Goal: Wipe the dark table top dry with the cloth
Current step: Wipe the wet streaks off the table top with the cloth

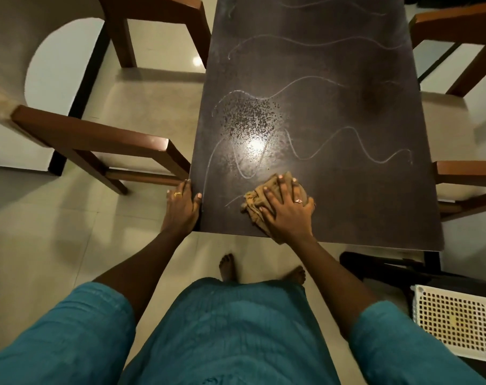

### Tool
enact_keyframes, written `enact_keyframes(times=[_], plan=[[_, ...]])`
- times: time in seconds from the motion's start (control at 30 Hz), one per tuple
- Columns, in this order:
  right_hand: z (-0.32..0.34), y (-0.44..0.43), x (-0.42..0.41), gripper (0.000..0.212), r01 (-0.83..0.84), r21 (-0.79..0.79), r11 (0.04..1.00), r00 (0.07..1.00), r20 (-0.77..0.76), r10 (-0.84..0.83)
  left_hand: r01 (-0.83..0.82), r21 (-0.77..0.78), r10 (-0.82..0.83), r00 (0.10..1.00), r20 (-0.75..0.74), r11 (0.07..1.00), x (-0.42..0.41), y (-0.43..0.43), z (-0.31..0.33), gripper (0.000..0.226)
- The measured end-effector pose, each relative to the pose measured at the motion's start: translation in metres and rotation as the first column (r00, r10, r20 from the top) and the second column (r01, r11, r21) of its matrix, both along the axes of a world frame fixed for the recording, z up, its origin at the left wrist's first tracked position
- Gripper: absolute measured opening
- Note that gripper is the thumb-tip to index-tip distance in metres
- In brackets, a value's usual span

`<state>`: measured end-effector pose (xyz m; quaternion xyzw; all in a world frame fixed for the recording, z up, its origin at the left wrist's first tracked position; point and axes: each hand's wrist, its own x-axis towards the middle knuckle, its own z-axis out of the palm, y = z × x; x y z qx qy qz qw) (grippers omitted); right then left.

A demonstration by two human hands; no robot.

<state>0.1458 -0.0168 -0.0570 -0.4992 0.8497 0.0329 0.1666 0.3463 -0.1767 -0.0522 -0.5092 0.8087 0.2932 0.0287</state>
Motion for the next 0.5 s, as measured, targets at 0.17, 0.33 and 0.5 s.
enact_keyframes(times=[0.17,0.33,0.5], plan=[[0.002,0.022,-0.038,0.070,0.126,-0.057,0.990,0.991,-0.045,-0.128,-0.002,-0.027,0.000,0.999,-0.054,1.000,0.010,-0.004,-0.006,0.049],[0.001,-0.019,-0.033,0.051,0.347,-0.052,0.936,0.937,-0.030,-0.349,0.006,-0.059,-0.011,0.997,-0.080,0.998,0.025,-0.003,-0.007,0.043],[0.001,-0.065,0.011,0.054,0.296,-0.041,0.954,0.955,0.014,-0.296,0.042,-0.094,-0.049,0.996,-0.077,0.995,0.038,-0.001,-0.009,0.045]])
